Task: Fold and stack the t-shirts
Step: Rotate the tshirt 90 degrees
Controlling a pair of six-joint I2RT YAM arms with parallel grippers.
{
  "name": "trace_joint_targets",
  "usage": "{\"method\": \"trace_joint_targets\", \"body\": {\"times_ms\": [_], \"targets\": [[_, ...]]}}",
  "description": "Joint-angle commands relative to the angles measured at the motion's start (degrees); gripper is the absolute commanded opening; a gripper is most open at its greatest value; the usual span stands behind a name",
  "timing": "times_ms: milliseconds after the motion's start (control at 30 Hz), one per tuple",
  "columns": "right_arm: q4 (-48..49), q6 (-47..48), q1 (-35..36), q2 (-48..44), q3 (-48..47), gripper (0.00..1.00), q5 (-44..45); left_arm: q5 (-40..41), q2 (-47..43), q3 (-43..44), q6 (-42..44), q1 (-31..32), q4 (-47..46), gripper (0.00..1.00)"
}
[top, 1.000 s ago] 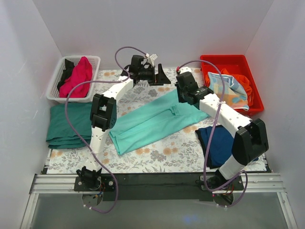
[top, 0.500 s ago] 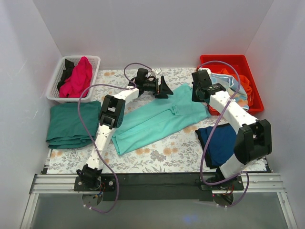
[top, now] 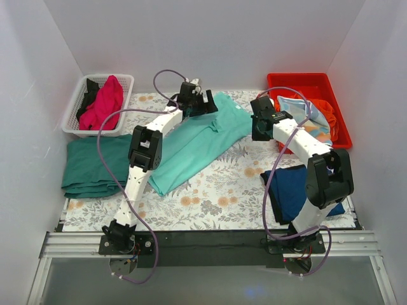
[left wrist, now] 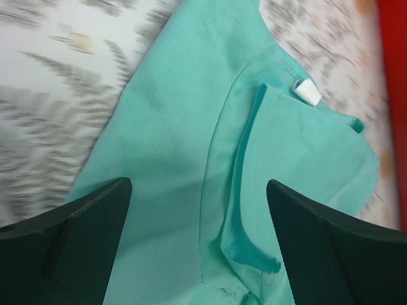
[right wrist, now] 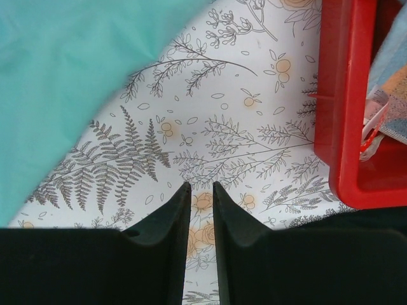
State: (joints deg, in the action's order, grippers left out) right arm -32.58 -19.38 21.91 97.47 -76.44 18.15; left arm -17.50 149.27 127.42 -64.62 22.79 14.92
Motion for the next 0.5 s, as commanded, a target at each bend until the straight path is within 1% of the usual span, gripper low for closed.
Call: {"method": "trace_joint_targets", "body": {"times_ms": [0, 33, 67, 167, 267, 333, 367, 400, 467], "targets": [[-0.29, -0.57, -0.2, 1.4, -3.36, 0.26, -1.01, 22.66, 0.67, -1.03, 0.99, -4.5, 13.81, 0.88], [-0.29, -0.57, -0.2, 1.75, -3.45, 0.26, -1.36, 24.25, 0.5, -1.12, 0.29, -4.94, 14.34, 0.88], [-0.29, -0.57, -0.12, 2.63, -3.71, 0.26, -1.97, 27.92, 0.41, -1.03, -0.24, -5.29, 15.83, 0.88], [-0.47, -0.66, -0.11, 4.82, -4.85, 0.25, -3.64, 31.54, -0.56, -1.64, -1.12, -7.05, 16.89, 0.88], [-0.82, -0.49, -0.03, 7.2, -6.17, 0.25, -5.4, 30.95, -1.88, -1.82, -0.34, -8.54, 16.64, 0.88], [-1.0, 0.47, 0.94, 8.43, -8.01, 0.25, -5.5, 26.22, -3.1, -1.56, 0.98, -9.6, 16.11, 0.88], [-1.0, 2.05, 1.64, 9.74, -8.89, 0.25, -5.23, 25.07, -5.11, -1.9, 2.12, -10.04, 14.63, 0.88], [-1.08, 3.11, 3.47, 10.36, -9.94, 0.25, -4.62, 20.53, -6.61, -2.6, 2.83, -10.3, 13.48, 0.89], [-1.0, 6.52, 7.07, 12.64, -13.79, 0.25, -4.18, 17.59, -11.08, -4.09, 3.62, -10.83, 10.07, 0.89]]}}
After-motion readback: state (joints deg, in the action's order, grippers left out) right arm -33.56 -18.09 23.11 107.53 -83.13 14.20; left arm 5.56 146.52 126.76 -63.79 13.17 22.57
